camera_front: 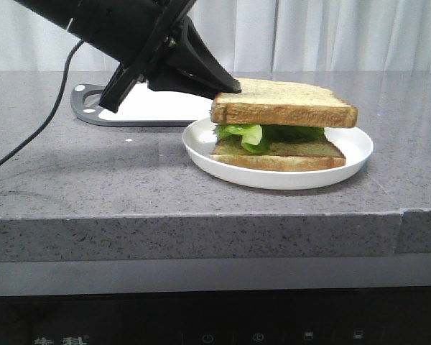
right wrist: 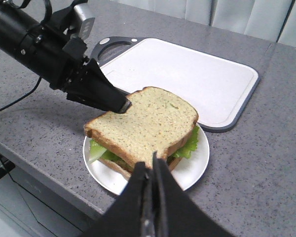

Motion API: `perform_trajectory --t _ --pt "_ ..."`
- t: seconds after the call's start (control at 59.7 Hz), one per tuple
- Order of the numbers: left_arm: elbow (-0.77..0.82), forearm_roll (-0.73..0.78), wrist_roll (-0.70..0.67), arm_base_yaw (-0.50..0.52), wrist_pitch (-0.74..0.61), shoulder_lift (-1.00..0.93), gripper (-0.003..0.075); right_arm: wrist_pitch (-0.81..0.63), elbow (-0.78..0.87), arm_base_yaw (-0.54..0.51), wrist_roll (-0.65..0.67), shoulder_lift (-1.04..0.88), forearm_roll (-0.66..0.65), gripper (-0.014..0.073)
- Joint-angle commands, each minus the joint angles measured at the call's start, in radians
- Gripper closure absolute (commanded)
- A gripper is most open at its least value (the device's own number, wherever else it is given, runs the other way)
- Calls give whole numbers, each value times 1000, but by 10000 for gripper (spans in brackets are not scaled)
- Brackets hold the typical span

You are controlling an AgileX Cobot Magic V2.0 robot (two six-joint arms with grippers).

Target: Left arm grabs bread, right arm adds lettuce

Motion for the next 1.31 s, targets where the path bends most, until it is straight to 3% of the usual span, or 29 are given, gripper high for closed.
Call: perform_trajectory --t 0.0,0.168,0.218,0.452,0.519,0.57,0.687,0.871,0.972,1.173,1.29 --pt "-33 -56 10 -1 17 -41 648 -68 -27 1 -8 -1 4 652" --pt "-33 -47 12 17 45 -54 421 -68 -27 1 -8 -1 4 652" --pt "-33 -42 13 29 63 -69 383 -68 -27 1 -8 -1 4 652" --pt "-33 12 14 97 90 -189 366 -68 -27 1 -8 -1 4 652" --pt "-33 47 14 120 90 -235 401 -69 -27 -1 -8 -1 4 652" --pt "-33 82 14 138 90 -273 475 -69 -27 0 -5 -1 4 655" --pt "-20 161 14 180 84 -365 740 -69 -27 -16 19 -1 4 655" --pt "-15 330 12 207 27 -507 741 -69 -27 -83 19 -4 4 655" --pt "35 403 7 207 -78 -619 741 -90 -23 -99 19 -32 6 655" --pt "304 585 7 207 -390 -912 741 -203 99 -99 19 -189 48 655" --pt "473 642 7 207 -437 -1111 741 -223 179 -99 19 -300 53 655"
